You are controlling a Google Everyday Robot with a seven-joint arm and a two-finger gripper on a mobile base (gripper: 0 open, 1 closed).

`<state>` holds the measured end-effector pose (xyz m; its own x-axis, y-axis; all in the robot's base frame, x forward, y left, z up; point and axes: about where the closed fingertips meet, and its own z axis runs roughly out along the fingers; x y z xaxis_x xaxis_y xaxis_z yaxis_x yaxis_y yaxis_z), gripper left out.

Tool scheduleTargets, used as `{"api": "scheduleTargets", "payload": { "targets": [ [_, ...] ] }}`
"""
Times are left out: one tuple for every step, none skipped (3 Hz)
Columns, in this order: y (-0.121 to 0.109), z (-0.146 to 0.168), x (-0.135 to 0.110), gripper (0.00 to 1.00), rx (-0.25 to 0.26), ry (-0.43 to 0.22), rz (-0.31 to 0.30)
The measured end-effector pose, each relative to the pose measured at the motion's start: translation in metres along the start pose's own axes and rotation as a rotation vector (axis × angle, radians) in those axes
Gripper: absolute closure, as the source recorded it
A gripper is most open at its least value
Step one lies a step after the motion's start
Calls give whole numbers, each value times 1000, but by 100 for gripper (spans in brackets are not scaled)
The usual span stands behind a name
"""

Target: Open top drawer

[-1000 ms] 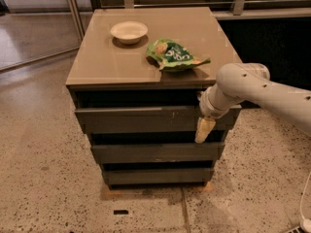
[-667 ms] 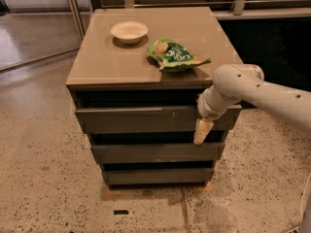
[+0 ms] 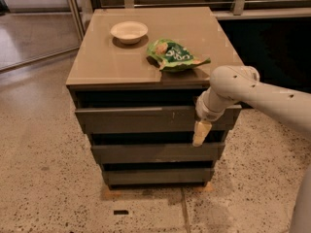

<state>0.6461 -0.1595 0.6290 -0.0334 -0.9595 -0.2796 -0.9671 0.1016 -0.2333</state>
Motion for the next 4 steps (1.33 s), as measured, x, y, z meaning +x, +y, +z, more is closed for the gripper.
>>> {"api": "scheduleTargets", "payload": {
  "targets": [
    [4,-1,0,0,-32,1,2],
    [12,-10,2,0,-88,5,10],
    [22,-22,3,0,-143,-30,31],
    [35,-29,4,0,-200,-66,58]
  ]
}}
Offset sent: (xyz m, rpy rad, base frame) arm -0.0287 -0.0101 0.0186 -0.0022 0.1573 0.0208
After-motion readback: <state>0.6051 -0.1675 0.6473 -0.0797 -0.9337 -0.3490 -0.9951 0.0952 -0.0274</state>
